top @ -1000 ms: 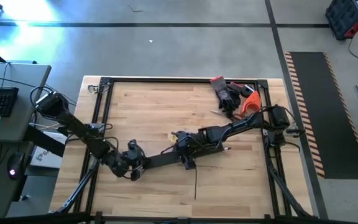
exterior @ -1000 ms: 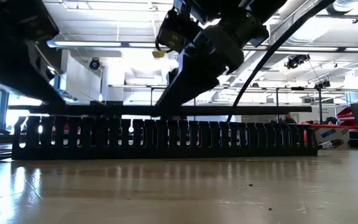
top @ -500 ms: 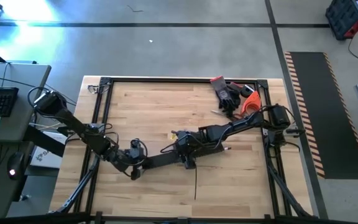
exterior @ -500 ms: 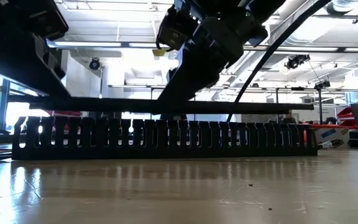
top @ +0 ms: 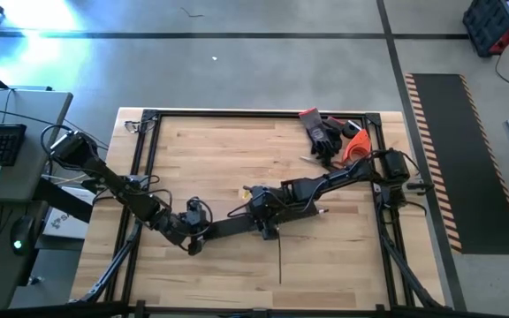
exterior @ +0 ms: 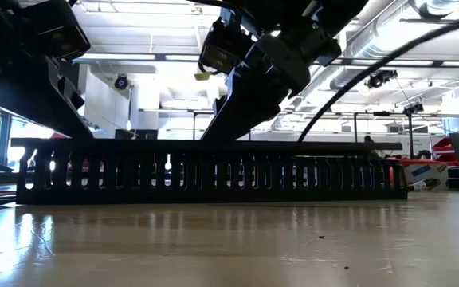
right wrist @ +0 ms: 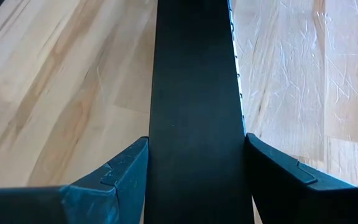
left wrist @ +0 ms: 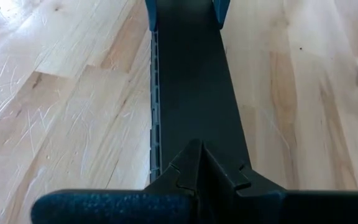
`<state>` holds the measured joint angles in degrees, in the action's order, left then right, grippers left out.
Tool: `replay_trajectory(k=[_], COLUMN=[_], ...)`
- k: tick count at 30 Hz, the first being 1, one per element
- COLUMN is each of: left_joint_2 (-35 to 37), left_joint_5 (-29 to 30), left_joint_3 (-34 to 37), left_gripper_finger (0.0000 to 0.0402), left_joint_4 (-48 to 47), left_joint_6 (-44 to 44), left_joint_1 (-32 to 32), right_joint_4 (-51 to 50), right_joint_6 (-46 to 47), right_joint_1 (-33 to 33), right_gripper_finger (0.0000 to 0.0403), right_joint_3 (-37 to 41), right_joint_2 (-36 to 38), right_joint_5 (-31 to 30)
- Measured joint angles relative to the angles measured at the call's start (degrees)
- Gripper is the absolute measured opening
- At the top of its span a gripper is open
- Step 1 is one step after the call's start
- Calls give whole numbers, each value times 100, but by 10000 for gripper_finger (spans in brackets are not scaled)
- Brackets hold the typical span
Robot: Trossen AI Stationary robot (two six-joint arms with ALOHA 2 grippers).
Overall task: Ziptie cables
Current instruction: Close the black cable duct
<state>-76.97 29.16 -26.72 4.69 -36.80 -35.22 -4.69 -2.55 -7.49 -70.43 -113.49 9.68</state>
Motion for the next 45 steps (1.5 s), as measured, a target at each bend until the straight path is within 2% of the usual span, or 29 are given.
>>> replay_trajectory(k=[7,19,23,30,34,45], left_joint_2=[-154,-844,-658,231,343,-647], left_joint_5=[-42,-113,-77,-9,-28,-334], left_joint_3=[0,-26,-1,11,11,-6], left_gripper_finger=[0,0,0,0,0,0], left_joint_4=[426,841,901,1081,1073,1089], left_joint_6=[294,247,299,765,903,530], left_joint_1=[92,181,185,190,256,560], right_joint_4=[-6,-105,-70,184,103,119], right_joint_6=[15,-43,38,111,114,83], right_joint_1=[5,2,7,13,37,37], right_gripper_finger=[209,209,209,209,209,209], right_joint_3=[0,-4,-7,2,2,2], right_joint_2=[-4,-4,-9,3,0,-26], right_joint_5=[-12,-74,-107,-161,-303,-322])
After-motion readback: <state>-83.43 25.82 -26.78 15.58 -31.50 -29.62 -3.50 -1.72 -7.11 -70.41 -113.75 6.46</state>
